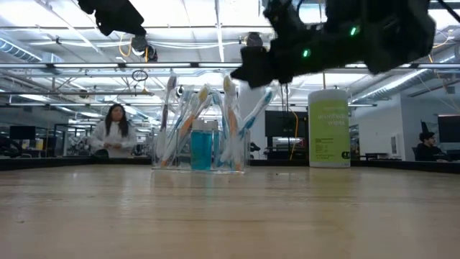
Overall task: Pick & Place toothbrushing station
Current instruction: Return to home position
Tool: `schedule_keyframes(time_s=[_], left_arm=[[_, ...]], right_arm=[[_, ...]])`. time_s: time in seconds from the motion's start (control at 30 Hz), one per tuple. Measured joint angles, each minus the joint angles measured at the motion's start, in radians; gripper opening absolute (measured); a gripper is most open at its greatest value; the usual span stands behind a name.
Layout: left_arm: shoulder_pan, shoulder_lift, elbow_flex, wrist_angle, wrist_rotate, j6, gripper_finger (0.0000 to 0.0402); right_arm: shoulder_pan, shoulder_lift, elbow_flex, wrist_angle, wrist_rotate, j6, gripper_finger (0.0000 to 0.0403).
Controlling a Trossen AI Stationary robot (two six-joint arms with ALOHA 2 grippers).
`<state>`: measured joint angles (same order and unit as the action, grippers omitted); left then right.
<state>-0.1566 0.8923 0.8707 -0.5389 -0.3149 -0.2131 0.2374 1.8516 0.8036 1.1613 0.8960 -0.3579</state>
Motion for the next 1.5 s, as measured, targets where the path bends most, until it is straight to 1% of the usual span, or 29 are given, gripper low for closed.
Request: schedule_keyframes(time_s=[0.13, 0.2, 0.3, 0.37, 0.4, 0.43, 0.53, 0.6, 0.67, 0.77, 0.8, 0.87, 0.97, 1.1, 1.23, 1.33, 1.5], left_arm=[[-0.003, -0.049, -0.001, -0.021, -0.001, 0.025, 0.0184], [-0.003, -0.094, -0.001, -0.045, -0.001, 0.053, 0.0184], [-0.003, -0.172, -0.001, -0.066, -0.001, 0.089, 0.0184], [-0.003, -0.224, -0.001, -0.09, -0.001, 0.125, 0.0184], [-0.003, -0.249, -0.001, -0.1, 0.0, 0.137, 0.0184], [-0.003, -0.277, -0.001, -0.113, -0.001, 0.148, 0.0184], [-0.003, -0.35, -0.001, -0.129, 0.006, 0.187, 0.0184], [-0.003, -0.392, 0.0, -0.141, 0.043, 0.229, 0.0184], [-0.003, -0.426, 0.0, -0.157, 0.081, 0.265, 0.0184], [-0.003, -0.473, 0.0, -0.177, 0.083, 0.291, 0.0184], [-0.003, -0.49, 0.0, -0.176, 0.08, 0.291, 0.0184], [-0.003, -0.521, -0.002, -0.175, 0.082, 0.301, 0.0184], [-0.003, -0.573, -0.041, -0.163, 0.126, 0.355, 0.0184], [-0.003, -0.66, -0.147, -0.073, 0.14, 0.362, 0.0184], [-0.003, -0.743, -0.262, 0.003, 0.14, 0.366, 0.0184], [-0.003, -0.801, -0.349, 0.073, 0.141, 0.391, 0.0184], [-0.003, -0.88, -0.477, 0.189, 0.141, 0.412, 0.0184]], right_arm=[[0.047, -0.123, 0.001, -0.021, 0.021, -0.098, 0.0133], [0.075, -0.217, 0.001, -0.083, 0.02, -0.147, 0.013], [0.109, -0.376, 0.001, -0.236, 0.017, -0.131, 0.0125], [0.124, -0.493, 0.001, -0.43, -0.002, -0.064, 0.0121], [0.126, -0.553, 0.001, -0.55, -0.04, -0.017, 0.0118], [0.124, -0.611, 0.001, -0.67, -0.102, 0.047, 0.0115], [0.095, -0.767, 0.001, -0.973, -0.357, 0.257, 0.0101], [0.068, -0.844, -0.001, -1.104, -0.511, 0.337, 0.0084], [0.051, -0.907, -0.023, -1.163, -0.61, 0.348, 0.0059], [0.03, -1.003, -0.081, -1.195, -0.73, 0.284, 0.0014], [0.023, -1.04, -0.106, -1.196, -0.761, 0.268, 0.0008], [0.012, -1.113, -0.161, -1.167, -0.8, 0.263, 0.0008], [-0.008, -1.227, -0.257, -1.124, -0.845, 0.267, 0.0004], [-0.035, -1.365, -0.372, -1.075, -0.94, 0.313, 0.0002], [-0.061, -1.481, -0.461, -1.067, -1.055, 0.327, 0.0001], [-0.08, -1.566, -0.524, -1.067, -1.084, 0.321, 0.0001], [-0.103, -1.716, -0.619, -1.068, -1.087, 0.34, 0.0]])
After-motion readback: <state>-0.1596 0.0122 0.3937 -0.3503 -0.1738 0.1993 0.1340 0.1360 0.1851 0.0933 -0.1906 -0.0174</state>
